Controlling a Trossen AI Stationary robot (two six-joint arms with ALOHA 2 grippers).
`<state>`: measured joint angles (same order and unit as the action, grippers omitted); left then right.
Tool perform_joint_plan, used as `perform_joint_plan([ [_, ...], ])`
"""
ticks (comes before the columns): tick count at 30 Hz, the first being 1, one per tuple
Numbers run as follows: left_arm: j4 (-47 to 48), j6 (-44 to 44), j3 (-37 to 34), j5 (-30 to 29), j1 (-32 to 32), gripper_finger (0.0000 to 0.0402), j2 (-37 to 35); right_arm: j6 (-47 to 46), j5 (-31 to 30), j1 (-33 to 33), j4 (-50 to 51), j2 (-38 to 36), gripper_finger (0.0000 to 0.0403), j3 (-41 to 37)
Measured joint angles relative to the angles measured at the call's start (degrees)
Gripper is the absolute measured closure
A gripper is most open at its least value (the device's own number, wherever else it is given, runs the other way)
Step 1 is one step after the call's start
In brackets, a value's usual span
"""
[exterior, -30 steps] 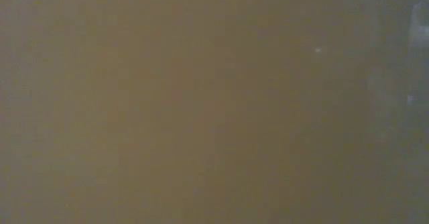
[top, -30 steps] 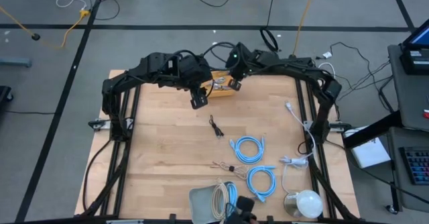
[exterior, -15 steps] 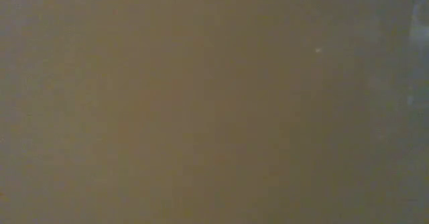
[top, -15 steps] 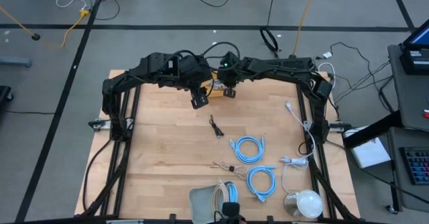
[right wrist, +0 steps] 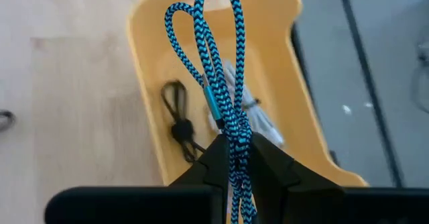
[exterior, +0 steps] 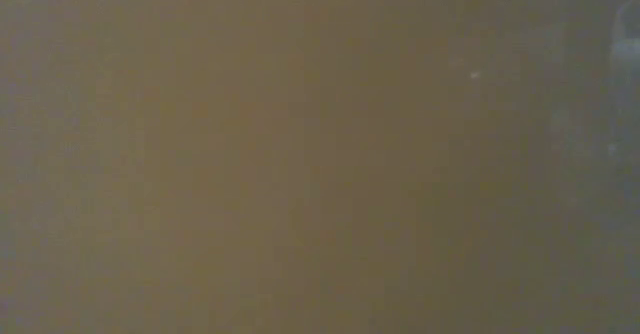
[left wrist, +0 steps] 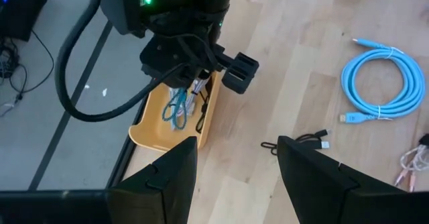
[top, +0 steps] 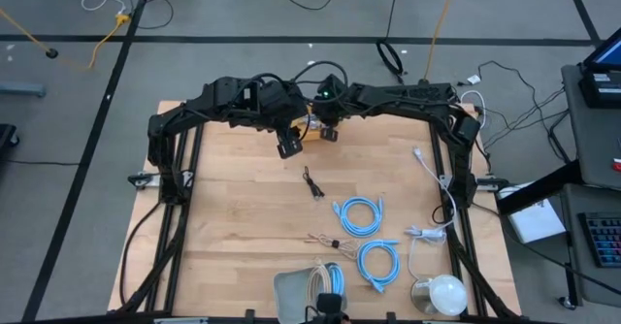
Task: Sort cables into bins
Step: Put the blue patterned charger cable into the yellow bin
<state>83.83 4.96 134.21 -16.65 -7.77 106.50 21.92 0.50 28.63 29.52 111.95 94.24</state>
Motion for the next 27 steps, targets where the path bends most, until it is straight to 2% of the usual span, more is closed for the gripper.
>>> perform_joint_plan([
  [14,-0.1,0.3,0.0,0.0,0.0,0.019,0.0,-2.5,0.8,-2.9,-1.5,1.7,0.0377,0.0],
  [27,0.1,0.4,0.0,0.0,0.5,0.019,0.0,-1.7,-0.4,-2.0,-1.9,1.7,0.0349,0.0],
])
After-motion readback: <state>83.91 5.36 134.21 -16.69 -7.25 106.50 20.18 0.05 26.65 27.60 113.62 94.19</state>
